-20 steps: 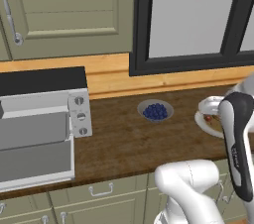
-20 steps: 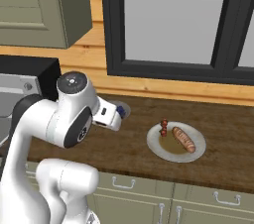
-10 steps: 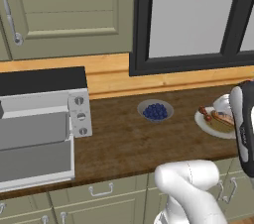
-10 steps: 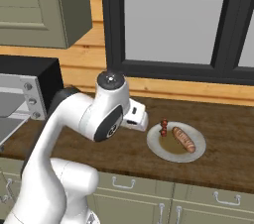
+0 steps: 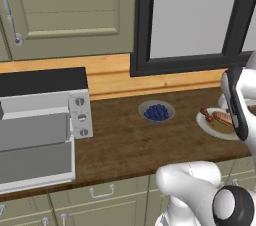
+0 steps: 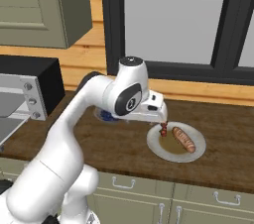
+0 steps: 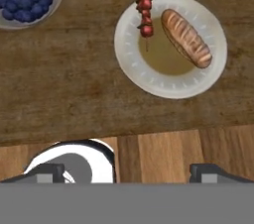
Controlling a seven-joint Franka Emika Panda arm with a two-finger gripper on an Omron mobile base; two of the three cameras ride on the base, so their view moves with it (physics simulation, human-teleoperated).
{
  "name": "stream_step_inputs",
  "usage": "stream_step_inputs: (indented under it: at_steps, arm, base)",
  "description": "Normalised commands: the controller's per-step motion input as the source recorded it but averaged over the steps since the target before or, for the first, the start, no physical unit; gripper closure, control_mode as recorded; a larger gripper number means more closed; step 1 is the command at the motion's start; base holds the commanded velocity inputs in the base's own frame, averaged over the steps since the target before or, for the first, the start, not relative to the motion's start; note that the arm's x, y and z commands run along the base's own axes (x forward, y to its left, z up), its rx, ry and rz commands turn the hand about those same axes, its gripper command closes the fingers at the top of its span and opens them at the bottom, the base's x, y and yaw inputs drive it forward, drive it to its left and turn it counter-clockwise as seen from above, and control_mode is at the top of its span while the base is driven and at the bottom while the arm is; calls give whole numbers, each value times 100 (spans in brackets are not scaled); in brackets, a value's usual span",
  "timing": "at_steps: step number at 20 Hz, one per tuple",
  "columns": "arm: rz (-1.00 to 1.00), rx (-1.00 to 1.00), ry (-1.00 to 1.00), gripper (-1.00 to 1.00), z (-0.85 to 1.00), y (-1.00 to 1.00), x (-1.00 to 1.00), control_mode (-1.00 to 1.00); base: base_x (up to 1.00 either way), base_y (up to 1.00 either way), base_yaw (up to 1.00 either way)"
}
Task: Pick up the kebab skewer and baguette bread, and place them inside the toaster oven. Close the toaster oven door and start by setting the timer.
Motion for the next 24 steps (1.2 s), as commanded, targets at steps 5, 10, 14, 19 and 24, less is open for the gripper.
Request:
stream_step_inputs:
  at_steps: [5,10,14,19,24]
  arm:
    - [13,-5,5,-100,-47,-71,0,-100]
    - [18,-12,9,-100,-49,-34,11,-100]
    - [15,-3,6,-100,-21,-33,22,-100]
    - [3,0,0,-100,-13,-6,40,-100]
    - [0,-1,5,-100,-25,0,45,-100]
  base:
    - [0,0,0]
    - [0,0,0]
    - [0,0,0]
    - [0,0,0]
    - [0,0,0]
